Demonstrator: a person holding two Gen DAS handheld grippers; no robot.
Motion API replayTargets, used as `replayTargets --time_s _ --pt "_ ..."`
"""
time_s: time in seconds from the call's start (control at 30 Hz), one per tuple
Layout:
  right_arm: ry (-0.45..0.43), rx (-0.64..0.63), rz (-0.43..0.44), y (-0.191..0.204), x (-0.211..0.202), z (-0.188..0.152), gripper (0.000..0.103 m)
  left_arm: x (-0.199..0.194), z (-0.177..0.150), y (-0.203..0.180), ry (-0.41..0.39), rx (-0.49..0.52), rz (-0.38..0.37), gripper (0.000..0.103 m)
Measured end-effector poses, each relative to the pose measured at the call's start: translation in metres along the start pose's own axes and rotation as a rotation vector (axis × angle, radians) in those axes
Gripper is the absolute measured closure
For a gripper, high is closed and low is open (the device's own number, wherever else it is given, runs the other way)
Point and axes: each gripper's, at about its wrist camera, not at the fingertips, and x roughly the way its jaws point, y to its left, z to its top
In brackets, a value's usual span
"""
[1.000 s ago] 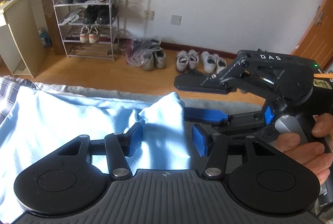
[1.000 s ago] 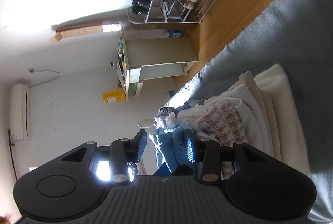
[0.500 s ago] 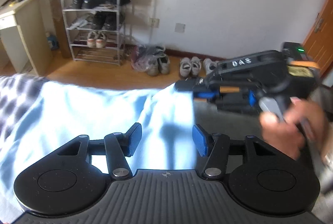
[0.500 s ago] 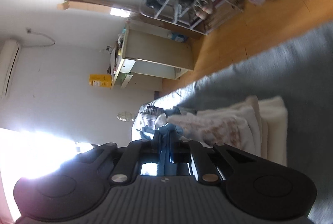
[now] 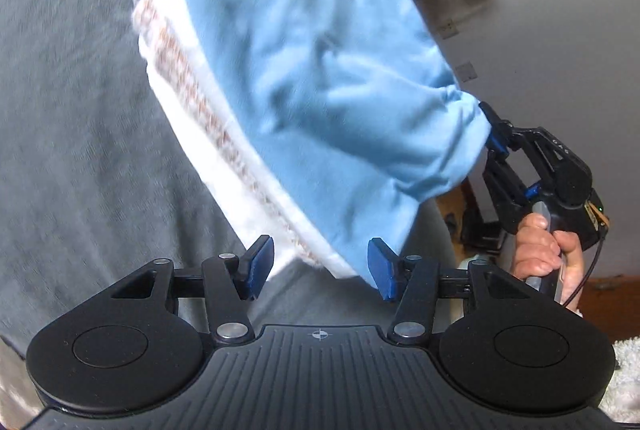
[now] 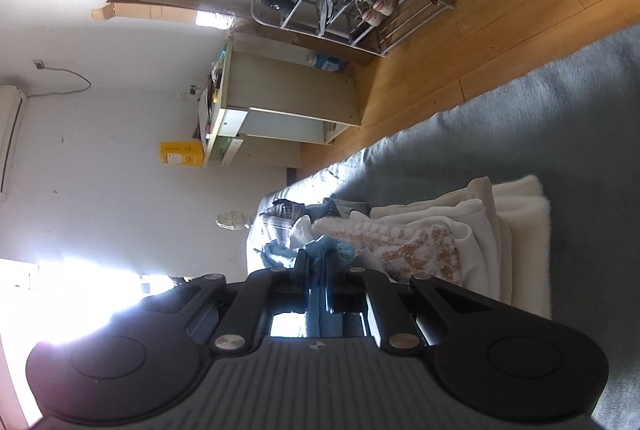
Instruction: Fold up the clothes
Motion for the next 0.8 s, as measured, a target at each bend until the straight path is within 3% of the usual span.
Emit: replayTargets --time_s 0.17,0.33,0.53,0.8 --pt "0.003 -0.005 -0.026 0.004 0.003 -0.001 0.096 0.012 0.004 0.01 0.021 -0.023 -0.047 0.053" --pt "-0.001 -0.008 -0.046 0.008 0.003 -0.001 0.096 0.021 0.004 0.015 0.049 -0.036 -0.079 0.062" --pt "-0.008 0.0 -0.064 0.01 0.004 -0.002 0.096 0.026 0.004 0.021 0.066 -0.057 -0.092 0.062" --pt "-0.028 -0.062 -0.079 0.026 0.0 -0.004 0.096 0.009 0.009 0.008 0.051 0.032 -0.087 0.087"
